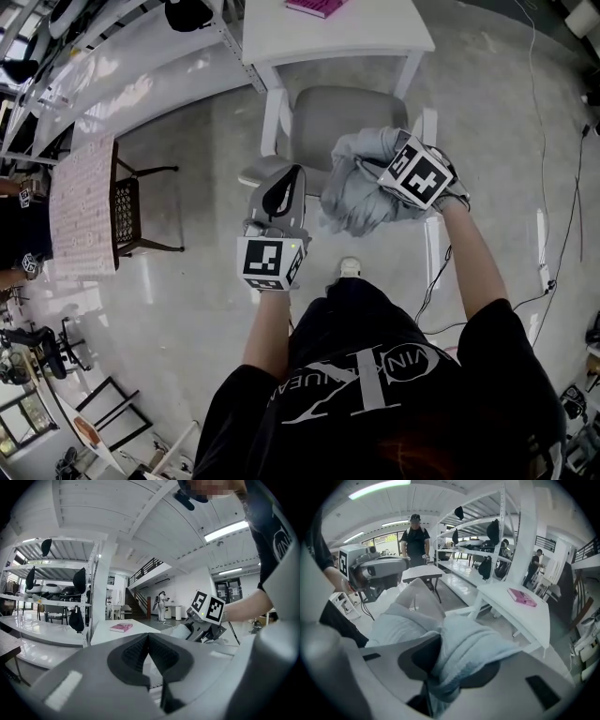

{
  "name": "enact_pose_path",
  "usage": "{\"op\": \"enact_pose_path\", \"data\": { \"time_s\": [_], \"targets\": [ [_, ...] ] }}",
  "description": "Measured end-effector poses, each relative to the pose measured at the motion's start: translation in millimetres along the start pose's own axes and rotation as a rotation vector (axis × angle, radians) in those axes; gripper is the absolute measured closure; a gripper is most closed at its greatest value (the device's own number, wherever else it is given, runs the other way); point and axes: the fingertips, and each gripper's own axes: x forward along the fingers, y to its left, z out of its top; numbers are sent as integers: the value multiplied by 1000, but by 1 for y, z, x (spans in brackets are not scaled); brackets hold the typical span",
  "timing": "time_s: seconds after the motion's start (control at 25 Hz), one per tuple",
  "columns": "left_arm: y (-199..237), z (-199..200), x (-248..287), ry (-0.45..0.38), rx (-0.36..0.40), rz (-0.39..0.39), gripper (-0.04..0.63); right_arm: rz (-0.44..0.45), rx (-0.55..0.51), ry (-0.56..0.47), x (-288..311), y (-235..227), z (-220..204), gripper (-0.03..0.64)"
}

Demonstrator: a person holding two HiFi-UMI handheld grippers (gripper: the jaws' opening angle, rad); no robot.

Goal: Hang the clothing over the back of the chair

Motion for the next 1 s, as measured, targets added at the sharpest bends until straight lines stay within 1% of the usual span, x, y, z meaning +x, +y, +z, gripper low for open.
{"op": "enact_pose_path", "data": {
  "time_s": [0.28,0.48,0.72,0.84,1.0],
  "targets": [
    [-2,0,-8,-7,2,-11,584,-6,56,36,-9,0,-8,479],
    [-7,-1,-14,-6,-4,-36,584,-35,116,45,-20,4,-16,451],
    [-14,5,-22,-11,-1,-71,584,-69,188,49,-35,10,-27,440],
    [-14,7,-24,-13,-4,-77,584,-71,224,54,-42,9,-30,430],
    [-15,10,-24,-24,-8,-86,584,-68,243,57,-52,10,-31,416]
  ]
}}
